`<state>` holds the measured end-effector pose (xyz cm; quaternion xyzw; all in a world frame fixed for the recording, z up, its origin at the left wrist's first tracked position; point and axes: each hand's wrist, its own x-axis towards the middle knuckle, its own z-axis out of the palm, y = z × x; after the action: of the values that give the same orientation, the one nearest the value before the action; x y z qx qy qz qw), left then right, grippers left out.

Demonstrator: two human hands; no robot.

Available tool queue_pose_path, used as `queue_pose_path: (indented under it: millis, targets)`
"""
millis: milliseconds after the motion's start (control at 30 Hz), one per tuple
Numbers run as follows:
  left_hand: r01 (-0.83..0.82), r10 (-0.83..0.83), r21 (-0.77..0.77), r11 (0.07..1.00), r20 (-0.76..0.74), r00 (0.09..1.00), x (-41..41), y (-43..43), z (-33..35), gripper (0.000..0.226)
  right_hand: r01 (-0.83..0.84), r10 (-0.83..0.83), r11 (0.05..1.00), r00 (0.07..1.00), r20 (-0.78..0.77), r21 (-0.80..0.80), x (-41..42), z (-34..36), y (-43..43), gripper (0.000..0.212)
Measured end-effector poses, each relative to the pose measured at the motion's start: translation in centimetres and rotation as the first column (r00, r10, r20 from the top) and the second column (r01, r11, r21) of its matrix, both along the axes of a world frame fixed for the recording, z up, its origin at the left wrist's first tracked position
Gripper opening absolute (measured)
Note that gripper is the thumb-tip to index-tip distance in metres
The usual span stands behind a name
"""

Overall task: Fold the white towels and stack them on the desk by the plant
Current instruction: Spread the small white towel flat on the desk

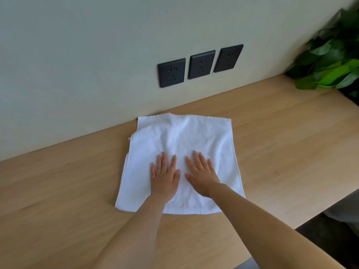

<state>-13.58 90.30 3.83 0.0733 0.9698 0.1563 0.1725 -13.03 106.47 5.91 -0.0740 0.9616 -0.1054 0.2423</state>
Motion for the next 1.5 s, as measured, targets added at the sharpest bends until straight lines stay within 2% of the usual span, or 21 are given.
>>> queue_pose_path:
  millis: [133, 300, 467, 600, 700, 833, 900, 933, 1000, 1067, 1133, 1200, 1300, 1367, 1500]
  targets:
    - [-0.004, -0.006, -0.055, 0.998, -0.169, 0.986, 1.0, 0.0, -1.0, 0.065, -0.006, 0.008, 0.999, 0.998, -0.059, 0.038, 0.8, -1.3, 0.0, 0.066]
    - [0.008, -0.017, -0.042, 0.999, -0.212, 0.977, 1.5, -0.2, -1.4, 0.066, 0.049, -0.044, 0.998, 0.991, -0.126, 0.039, 2.2, -1.5, -0.6, 0.066]
    - [0.143, -0.163, -0.097, 0.985, -0.251, 0.954, 1.4, -1.5, -1.8, 0.070, 0.147, -0.156, 0.988, 0.958, -0.239, -0.058, 4.3, -2.3, -1.7, 0.061]
    - [0.285, -0.309, -0.126, 0.950, -0.258, 0.915, 0.6, -3.1, -2.1, 0.068, 0.088, -0.118, 0.992, 0.915, -0.386, -0.095, 3.0, -2.3, -1.6, 0.053]
    - [0.452, -0.480, -0.162, 0.877, -0.270, 0.835, -0.3, -4.8, -2.1, 0.066, 0.064, -0.105, 0.992, 0.884, -0.456, -0.105, 0.5, -1.7, -1.1, 0.053]
    - [0.650, -0.690, -0.235, 0.723, -0.288, 0.664, -2.2, -7.0, -2.2, 0.066, 0.021, -0.071, 0.994, 0.876, -0.477, -0.110, -2.0, -1.1, -0.8, 0.054]
    - [0.691, -0.746, -0.284, 0.665, -0.293, 0.598, -3.3, -7.8, -2.2, 0.067, -0.020, -0.023, 0.996, 0.887, -0.461, -0.087, -2.6, -1.1, -0.8, 0.051]
    - [0.685, -0.747, -0.300, 0.664, -0.299, 0.594, -3.6, -8.1, -2.1, 0.067, -0.041, 0.007, 0.997, 0.897, -0.442, -0.068, -2.8, -1.2, -0.9, 0.052]
    - [0.613, -0.673, -0.278, 0.739, -0.318, 0.667, -3.6, -8.5, -1.8, 0.067, -0.076, 0.052, 0.996, 0.921, -0.386, -0.045, -2.9, -1.5, -1.1, 0.060]
    - [0.452, -0.492, -0.196, 0.870, -0.351, 0.796, -2.7, -8.1, -1.4, 0.069, -0.071, 0.059, 0.997, 0.952, -0.299, -0.028, -2.4, -1.5, -1.5, 0.072]
    - [0.245, -0.271, -0.118, 0.962, -0.361, 0.892, -1.7, -6.6, -1.2, 0.069, -0.048, 0.046, 0.999, 0.965, -0.258, -0.001, -1.8, -1.6, -1.9, 0.075]
    - [0.049, -0.062, -0.046, 0.998, -0.338, 0.939, -1.1, -4.4, -1.2, 0.064, 0.006, -0.008, 1.000, 0.964, -0.268, -0.006, -1.1, -2.1, -2.2, 0.070]
    - [-0.196, 0.191, 0.014, 0.980, -0.301, 0.934, -0.8, -1.8, -1.5, 0.061, 0.100, -0.092, 0.995, 0.928, -0.361, 0.005, 0.5, -3.0, -2.7, 0.057]
    - [-0.213, 0.201, -0.005, 0.977, -0.310, 0.929, -0.6, -1.5, -1.9, 0.061, 0.146, -0.133, 0.989, 0.911, -0.390, 0.002, 1.6, -3.5, -2.9, 0.053]
    - [-0.085, 0.061, -0.055, 0.995, -0.351, 0.934, -0.2, -2.8, -2.4, 0.063, 0.162, -0.162, 0.986, 0.898, -0.410, -0.035, 2.7, -3.6, -3.5, 0.052]
